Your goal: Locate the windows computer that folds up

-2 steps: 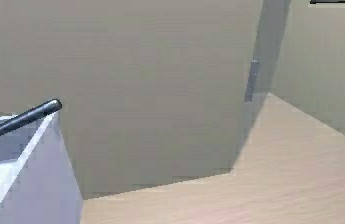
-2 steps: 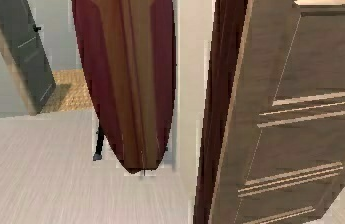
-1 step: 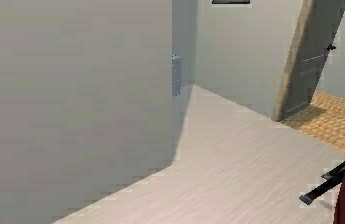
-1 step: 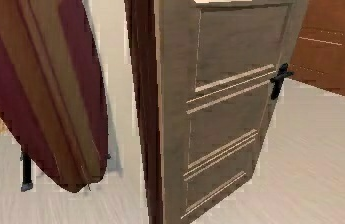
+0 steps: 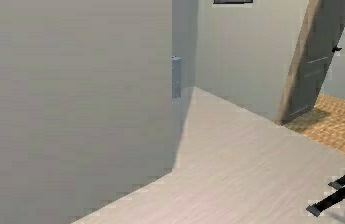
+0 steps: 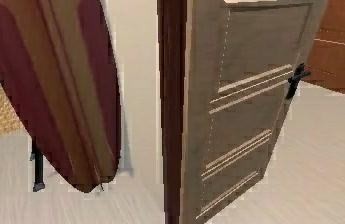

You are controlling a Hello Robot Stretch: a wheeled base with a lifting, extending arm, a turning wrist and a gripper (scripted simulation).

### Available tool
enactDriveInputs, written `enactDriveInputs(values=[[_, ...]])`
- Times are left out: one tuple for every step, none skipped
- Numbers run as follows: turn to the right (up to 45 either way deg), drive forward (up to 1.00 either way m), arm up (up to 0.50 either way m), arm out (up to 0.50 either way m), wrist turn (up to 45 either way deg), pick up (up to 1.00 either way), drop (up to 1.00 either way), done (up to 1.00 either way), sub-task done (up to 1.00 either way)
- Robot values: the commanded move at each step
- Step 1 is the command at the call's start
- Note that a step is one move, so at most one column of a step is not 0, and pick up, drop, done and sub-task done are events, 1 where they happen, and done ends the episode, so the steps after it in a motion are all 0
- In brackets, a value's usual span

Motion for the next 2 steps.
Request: enactDriveInputs(values=[[24.0, 0.0, 0.0, 0.0, 0.0, 0.0, 0.0, 0.0, 0.0], [0.0, 1.0, 0.0, 0.0, 0.0, 0.0, 0.0, 0.0, 0.0]])
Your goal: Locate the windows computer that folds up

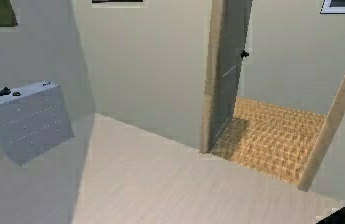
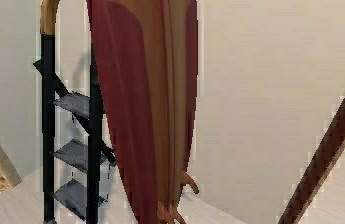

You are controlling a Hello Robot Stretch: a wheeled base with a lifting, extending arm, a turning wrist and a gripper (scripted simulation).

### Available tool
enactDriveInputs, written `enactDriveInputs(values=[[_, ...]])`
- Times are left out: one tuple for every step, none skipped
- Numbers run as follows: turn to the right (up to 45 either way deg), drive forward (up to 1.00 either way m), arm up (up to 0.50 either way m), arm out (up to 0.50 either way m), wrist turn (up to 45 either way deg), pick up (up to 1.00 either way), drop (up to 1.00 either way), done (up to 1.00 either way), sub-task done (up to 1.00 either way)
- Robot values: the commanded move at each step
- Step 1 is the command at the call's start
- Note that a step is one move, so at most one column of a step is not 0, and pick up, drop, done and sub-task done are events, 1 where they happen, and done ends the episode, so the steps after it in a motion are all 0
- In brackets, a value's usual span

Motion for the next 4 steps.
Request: enactDriveInputs(values=[[3.0, 0.0, 0.0, 0.0, 0.0, 0.0, 0.0, 0.0, 0.0], [0.0, 0.55, 0.0, 0.0, 0.0, 0.0, 0.0, 0.0, 0.0], [33.0, 0.0, 0.0, 0.0, 0.0, 0.0, 0.0, 0.0, 0.0], [0.0, 1.0, 0.0, 0.0, 0.0, 0.0, 0.0, 0.0, 0.0]])
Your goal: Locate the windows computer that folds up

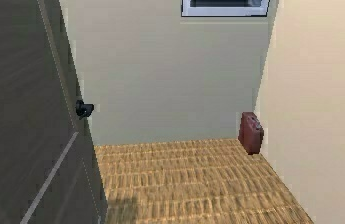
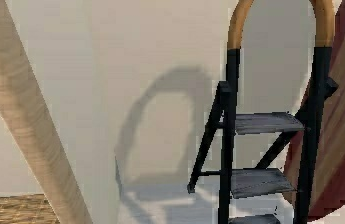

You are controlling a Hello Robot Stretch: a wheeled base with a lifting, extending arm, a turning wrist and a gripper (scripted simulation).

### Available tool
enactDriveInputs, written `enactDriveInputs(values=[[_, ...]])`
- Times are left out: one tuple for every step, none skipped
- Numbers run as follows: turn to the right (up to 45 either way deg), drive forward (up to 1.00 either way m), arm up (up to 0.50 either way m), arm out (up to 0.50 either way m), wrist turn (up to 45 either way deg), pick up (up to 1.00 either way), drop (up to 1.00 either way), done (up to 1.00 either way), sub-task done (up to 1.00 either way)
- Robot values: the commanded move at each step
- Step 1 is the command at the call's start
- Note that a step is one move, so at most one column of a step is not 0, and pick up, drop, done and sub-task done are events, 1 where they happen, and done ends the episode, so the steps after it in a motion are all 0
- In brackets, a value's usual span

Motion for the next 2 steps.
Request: enactDriveInputs(values=[[3.0, 0.0, 0.0, 0.0, 0.0, 0.0, 0.0, 0.0, 0.0], [15.0, 0.0, 0.0, 0.0, 0.0, 0.0, 0.0, 0.0, 0.0]])
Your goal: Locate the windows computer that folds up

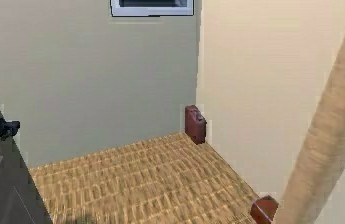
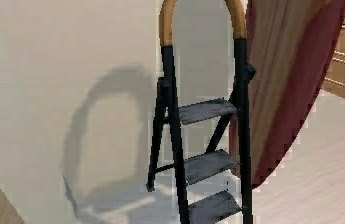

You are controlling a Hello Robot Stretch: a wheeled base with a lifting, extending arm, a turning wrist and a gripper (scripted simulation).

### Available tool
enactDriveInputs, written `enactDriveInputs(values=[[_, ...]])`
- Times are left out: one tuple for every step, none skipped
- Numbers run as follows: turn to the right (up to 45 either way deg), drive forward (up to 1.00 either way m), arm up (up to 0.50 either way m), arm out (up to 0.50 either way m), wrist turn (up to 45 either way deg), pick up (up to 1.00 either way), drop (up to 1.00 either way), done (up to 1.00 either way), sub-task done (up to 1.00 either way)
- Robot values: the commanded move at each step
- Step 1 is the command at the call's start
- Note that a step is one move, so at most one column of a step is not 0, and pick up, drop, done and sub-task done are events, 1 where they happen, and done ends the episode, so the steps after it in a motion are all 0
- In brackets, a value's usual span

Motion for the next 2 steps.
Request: enactDriveInputs(values=[[3.0, 0.0, 0.0, 0.0, 0.0, 0.0, 0.0, 0.0, 0.0], [0.0, 0.3, 0.0, 0.0, 0.0, 0.0, 0.0, 0.0, 0.0]])
